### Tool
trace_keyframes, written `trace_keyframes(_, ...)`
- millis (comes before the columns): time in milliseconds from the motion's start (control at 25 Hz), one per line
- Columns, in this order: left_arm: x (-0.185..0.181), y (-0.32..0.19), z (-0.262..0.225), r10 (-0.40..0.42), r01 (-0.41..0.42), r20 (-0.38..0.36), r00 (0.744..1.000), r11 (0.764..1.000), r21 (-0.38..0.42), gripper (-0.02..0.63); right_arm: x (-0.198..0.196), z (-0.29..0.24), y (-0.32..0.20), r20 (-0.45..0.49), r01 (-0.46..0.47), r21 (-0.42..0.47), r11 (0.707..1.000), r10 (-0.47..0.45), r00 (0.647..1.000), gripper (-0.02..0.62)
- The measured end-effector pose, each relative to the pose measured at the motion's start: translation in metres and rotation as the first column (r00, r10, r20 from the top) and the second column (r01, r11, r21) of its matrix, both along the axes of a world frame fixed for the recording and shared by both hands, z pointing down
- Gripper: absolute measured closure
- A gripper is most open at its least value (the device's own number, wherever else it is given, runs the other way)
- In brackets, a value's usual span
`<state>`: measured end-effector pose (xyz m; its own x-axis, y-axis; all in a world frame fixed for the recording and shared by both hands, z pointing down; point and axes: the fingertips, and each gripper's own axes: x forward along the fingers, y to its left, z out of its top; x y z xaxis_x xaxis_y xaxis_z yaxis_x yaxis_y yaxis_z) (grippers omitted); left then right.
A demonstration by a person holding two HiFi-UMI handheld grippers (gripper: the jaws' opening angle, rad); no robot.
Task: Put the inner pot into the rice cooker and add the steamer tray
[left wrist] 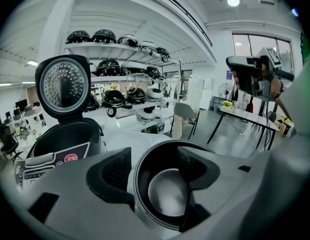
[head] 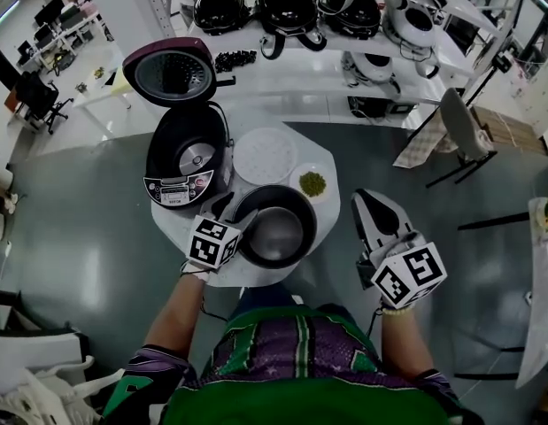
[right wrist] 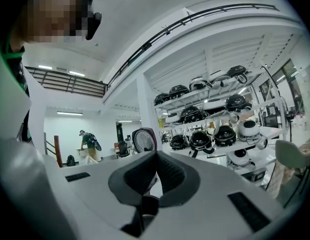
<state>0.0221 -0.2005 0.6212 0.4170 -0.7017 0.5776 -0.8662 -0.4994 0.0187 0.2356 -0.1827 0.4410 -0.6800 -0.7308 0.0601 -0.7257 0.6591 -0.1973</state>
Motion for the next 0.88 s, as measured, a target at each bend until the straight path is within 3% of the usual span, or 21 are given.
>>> trace_keyframes(520, -0.015, -0.038, 0.074, -0.01, 0.017, 0.052, 0.999, 0.992, -0.122, 0.319, -0.004, 0.015, -0.004, -0.012, -0.073, -0.08, 0.994, 0.073, 0.997, 0.588)
trace_keyframes(880, -0.02, -0.05, 0.105, 0.076, -0.065, 0.052, 0.996, 0.98, -0.19, 0.323, -0.015, 0.034, 0.008, -0.047, -0.152, -0.12, 0.981, 0.147, 0.988, 0.588)
